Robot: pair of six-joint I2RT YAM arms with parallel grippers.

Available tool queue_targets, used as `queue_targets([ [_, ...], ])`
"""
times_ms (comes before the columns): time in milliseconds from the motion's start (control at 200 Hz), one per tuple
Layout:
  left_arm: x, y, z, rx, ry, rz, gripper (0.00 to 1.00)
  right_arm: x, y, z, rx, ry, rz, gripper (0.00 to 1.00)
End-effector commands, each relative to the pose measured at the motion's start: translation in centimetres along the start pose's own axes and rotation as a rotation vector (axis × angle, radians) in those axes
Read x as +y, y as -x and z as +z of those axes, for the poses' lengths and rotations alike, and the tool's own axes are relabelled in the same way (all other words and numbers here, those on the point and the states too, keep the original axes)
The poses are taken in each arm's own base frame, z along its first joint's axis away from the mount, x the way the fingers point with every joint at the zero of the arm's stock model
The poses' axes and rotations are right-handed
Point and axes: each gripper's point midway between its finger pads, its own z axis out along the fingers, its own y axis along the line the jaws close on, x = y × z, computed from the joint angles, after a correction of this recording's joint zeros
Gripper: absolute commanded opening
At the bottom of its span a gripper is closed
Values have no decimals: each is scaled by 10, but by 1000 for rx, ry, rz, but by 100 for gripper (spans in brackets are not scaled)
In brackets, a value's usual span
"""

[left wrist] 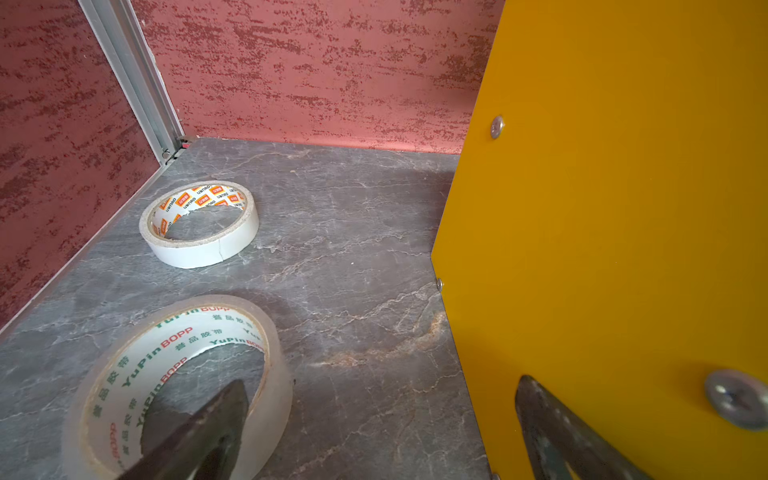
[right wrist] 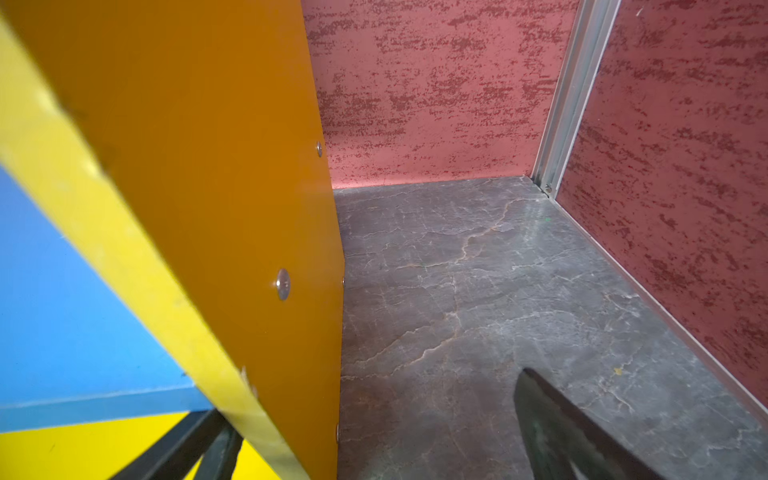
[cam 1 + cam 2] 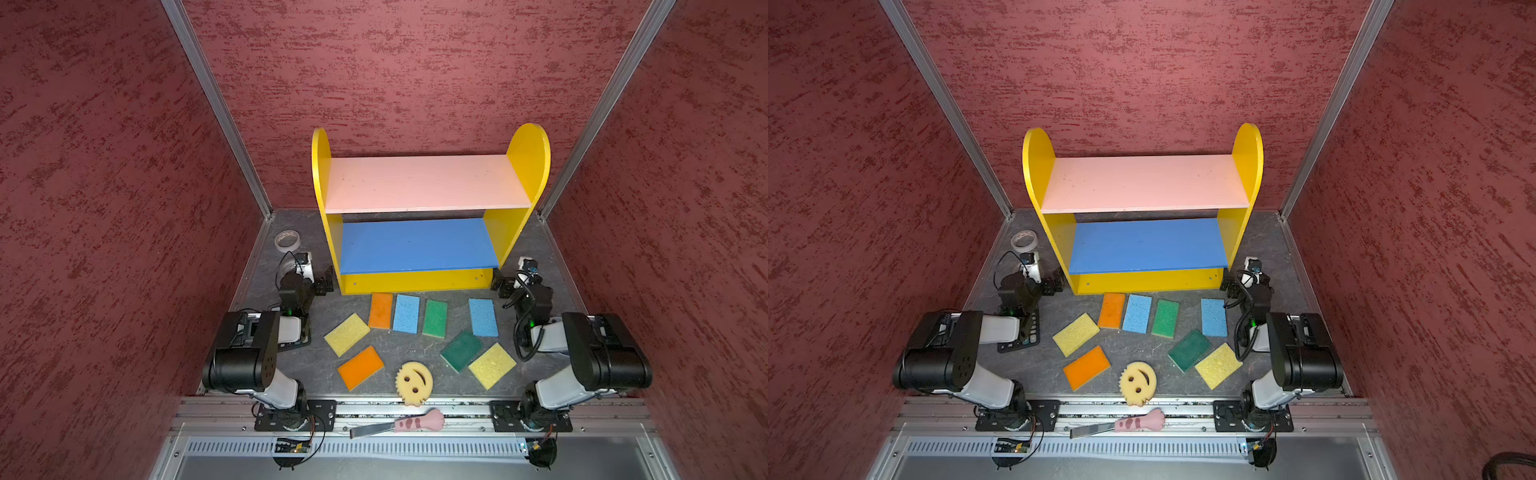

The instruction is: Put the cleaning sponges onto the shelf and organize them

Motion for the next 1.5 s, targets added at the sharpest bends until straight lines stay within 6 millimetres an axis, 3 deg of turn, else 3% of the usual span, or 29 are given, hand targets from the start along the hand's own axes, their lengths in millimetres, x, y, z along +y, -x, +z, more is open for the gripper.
queue_targets([
  [0, 1, 8, 1, -20, 8, 11, 99, -5, 10, 1, -32, -13, 0, 99],
  [822, 4, 8, 0, -18, -32, -25, 99, -13, 11, 1, -36, -59, 16, 99],
  [902, 2, 11, 1, -4, -37, -18, 99, -17, 25, -1, -39, -92, 24, 99],
  [967, 4, 21, 3, 56, -12, -27, 99, -22, 49, -7, -52, -145, 31, 99],
  [1067, 13, 41, 5, 106, 54, -51, 99, -34, 83, -32, -190, -219, 116, 99],
  [1182, 24, 72, -10, 2, 135, -163, 99, -46, 96, -43, -155, -317, 237, 99],
  [1267, 32, 89, -29, -74, 217, -262, 99, -42, 97, -47, -63, -343, 267, 99],
  [1433, 65, 81, -78, 25, 529, -581, 99, -24, 95, -72, 13, -358, 300, 98],
  [1493, 60, 78, -92, 84, 517, -597, 99, -9, 89, -79, 48, -303, 306, 82],
])
